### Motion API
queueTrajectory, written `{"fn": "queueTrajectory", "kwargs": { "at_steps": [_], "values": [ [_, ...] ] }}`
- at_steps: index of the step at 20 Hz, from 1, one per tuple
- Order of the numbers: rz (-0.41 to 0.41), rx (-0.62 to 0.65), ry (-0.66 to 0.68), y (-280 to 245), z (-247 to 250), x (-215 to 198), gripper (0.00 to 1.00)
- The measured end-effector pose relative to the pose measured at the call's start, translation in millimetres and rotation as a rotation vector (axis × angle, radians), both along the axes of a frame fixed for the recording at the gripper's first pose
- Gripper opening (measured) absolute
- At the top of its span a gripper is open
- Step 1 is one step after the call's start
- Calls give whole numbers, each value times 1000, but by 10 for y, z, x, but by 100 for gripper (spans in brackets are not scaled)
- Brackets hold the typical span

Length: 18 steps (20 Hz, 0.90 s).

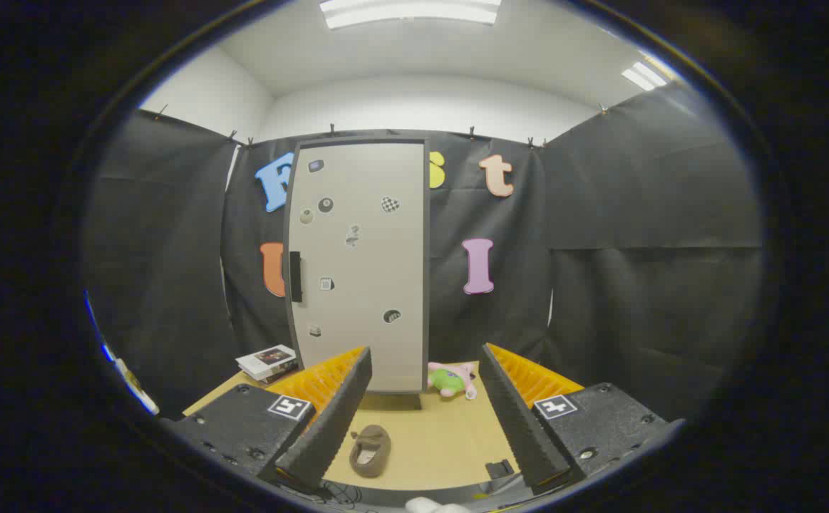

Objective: Open the shoe cabinet door, grab the shoes and put them into the shoe cabinet, then close the shoe cabinet door.

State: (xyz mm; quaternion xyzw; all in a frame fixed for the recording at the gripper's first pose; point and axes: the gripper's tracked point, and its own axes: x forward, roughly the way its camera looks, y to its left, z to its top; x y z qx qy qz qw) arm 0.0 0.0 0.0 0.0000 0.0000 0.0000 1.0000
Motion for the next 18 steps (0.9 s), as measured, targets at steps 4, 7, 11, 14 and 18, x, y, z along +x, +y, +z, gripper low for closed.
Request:
{"fn": "queueTrajectory", "kwargs": {
  "at_steps": [4, 7, 11, 14, 18],
  "values": [
    [-3, 0, 10, 3, -36, 55, 99],
    [-5, -6, 5, 26, -30, 79, 99],
    [-10, -14, 6, 97, -30, 138, 99],
    [-12, -14, 9, 215, -11, 234, 99],
    [10, -23, -3, 550, 111, 506, 99]
  ]
}}
